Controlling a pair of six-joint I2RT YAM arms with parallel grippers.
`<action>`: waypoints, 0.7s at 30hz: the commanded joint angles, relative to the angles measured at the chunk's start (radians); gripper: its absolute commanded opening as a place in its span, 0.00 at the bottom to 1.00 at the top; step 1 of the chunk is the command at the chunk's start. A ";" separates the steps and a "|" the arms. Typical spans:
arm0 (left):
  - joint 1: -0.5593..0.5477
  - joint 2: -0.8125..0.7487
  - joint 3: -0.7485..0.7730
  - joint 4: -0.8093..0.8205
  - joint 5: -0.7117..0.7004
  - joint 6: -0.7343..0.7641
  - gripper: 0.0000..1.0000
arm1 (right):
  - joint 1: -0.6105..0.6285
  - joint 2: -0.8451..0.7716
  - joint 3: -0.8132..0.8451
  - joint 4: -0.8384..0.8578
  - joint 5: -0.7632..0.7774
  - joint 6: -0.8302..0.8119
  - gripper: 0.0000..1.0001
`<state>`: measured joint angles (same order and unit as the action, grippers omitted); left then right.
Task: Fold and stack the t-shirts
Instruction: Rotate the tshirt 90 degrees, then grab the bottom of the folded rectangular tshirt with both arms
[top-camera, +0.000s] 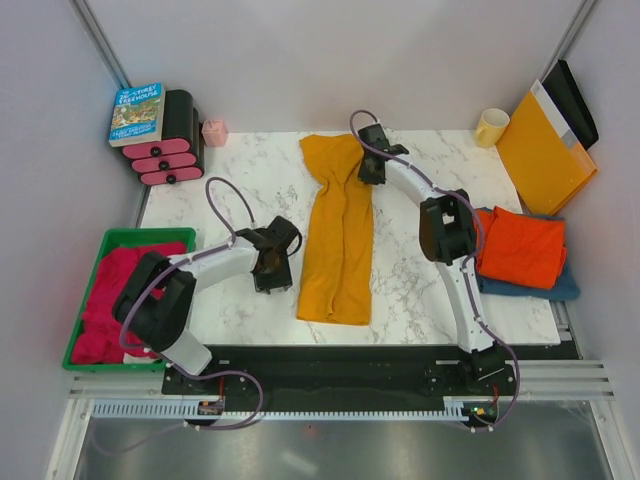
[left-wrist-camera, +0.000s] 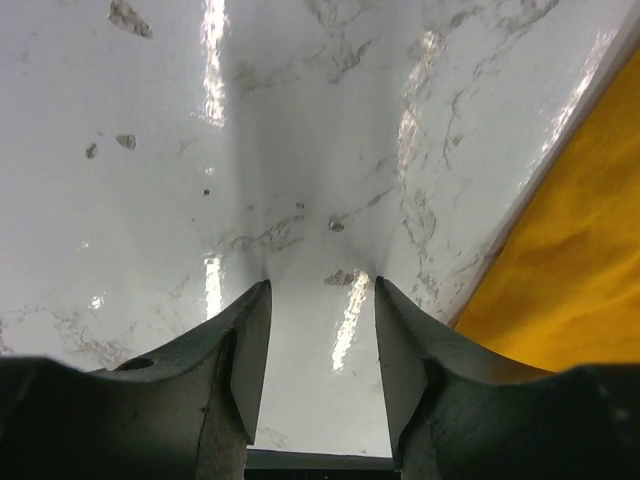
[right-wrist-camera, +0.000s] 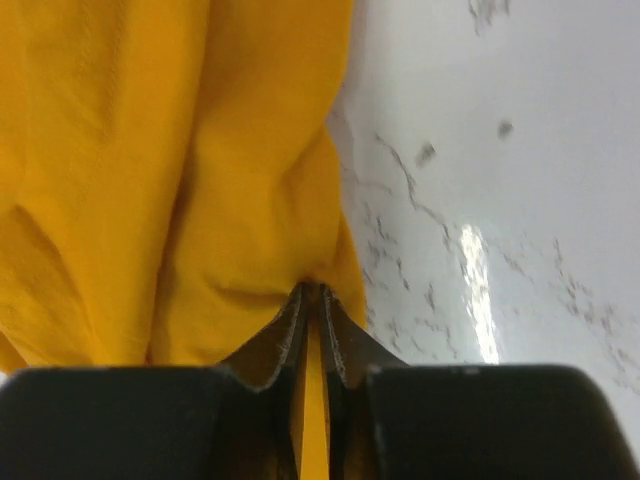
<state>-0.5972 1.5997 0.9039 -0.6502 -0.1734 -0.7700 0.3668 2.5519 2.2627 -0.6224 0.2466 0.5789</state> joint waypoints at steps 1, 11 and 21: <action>-0.012 -0.141 -0.043 0.026 -0.003 0.001 0.55 | 0.003 -0.244 -0.206 0.133 -0.055 0.038 0.21; -0.039 -0.218 -0.019 0.259 0.112 0.080 0.50 | 0.208 -0.738 -0.681 0.256 -0.182 -0.010 0.11; -0.127 -0.063 -0.037 0.383 0.253 0.020 0.48 | 0.371 -0.811 -0.985 0.273 -0.287 0.062 0.00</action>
<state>-0.7086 1.5257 0.8650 -0.3420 0.0135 -0.7273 0.7448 1.7340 1.3418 -0.3470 -0.0097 0.5980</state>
